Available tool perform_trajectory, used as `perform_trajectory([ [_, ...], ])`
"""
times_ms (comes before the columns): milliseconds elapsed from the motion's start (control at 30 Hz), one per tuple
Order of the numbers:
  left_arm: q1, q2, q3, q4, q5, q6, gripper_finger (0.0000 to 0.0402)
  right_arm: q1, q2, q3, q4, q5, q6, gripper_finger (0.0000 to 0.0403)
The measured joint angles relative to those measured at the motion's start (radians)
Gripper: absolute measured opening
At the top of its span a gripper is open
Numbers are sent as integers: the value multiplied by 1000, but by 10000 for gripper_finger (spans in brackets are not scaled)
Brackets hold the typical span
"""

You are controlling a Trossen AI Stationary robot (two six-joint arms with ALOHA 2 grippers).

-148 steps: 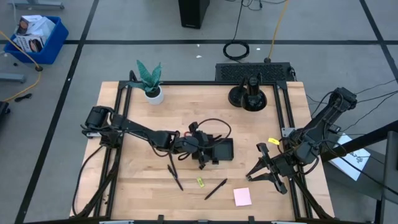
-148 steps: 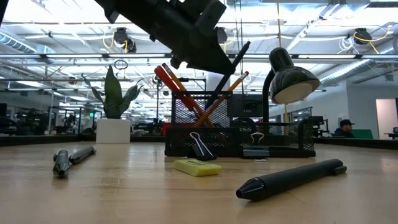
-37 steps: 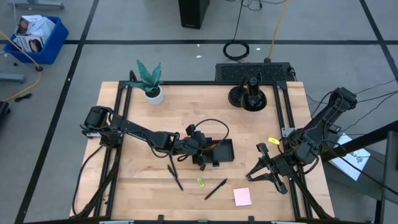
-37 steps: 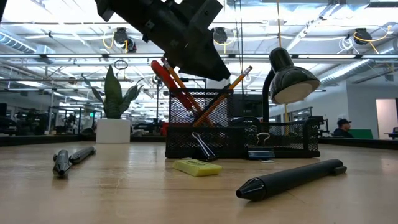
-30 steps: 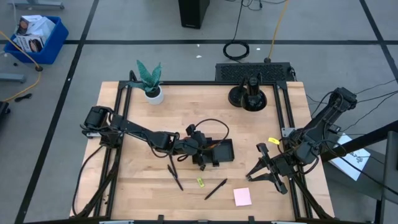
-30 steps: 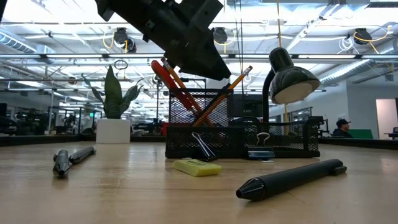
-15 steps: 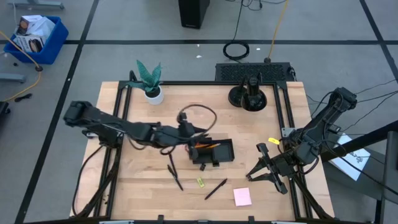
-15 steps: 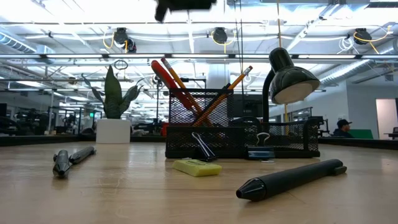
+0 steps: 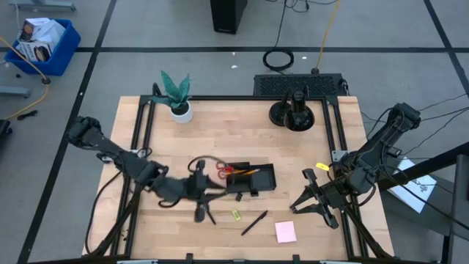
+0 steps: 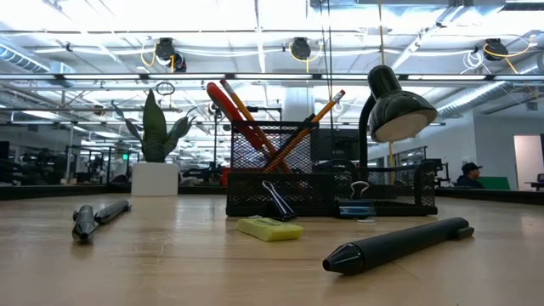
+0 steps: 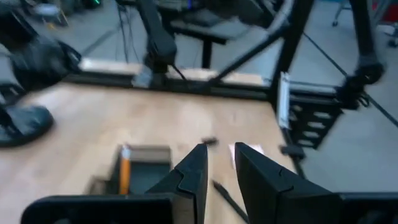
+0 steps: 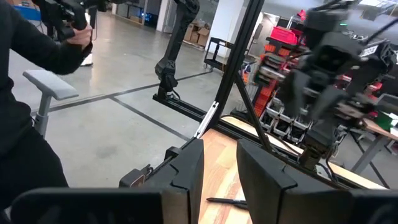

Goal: Pick and place office supplies into organizer
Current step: Put the bottom left black pen into the black desk organizer

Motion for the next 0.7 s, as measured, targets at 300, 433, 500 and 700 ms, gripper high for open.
perform_trajectory([
  [300, -144, 66, -1, -67, -98, -251, 88, 0, 0, 0, 0, 0, 0, 89],
  [433, -174, 137, 0, -65, -102, -329, 88, 0, 0, 0, 0, 0, 0, 89],
  [500, -189, 168, -2, -73, -97, -388, 88, 0, 0, 0, 0, 0, 0, 89],
  [700, -220, 223, -2, -98, -35, -554, 88, 0, 0, 0, 0, 0, 0, 89],
])
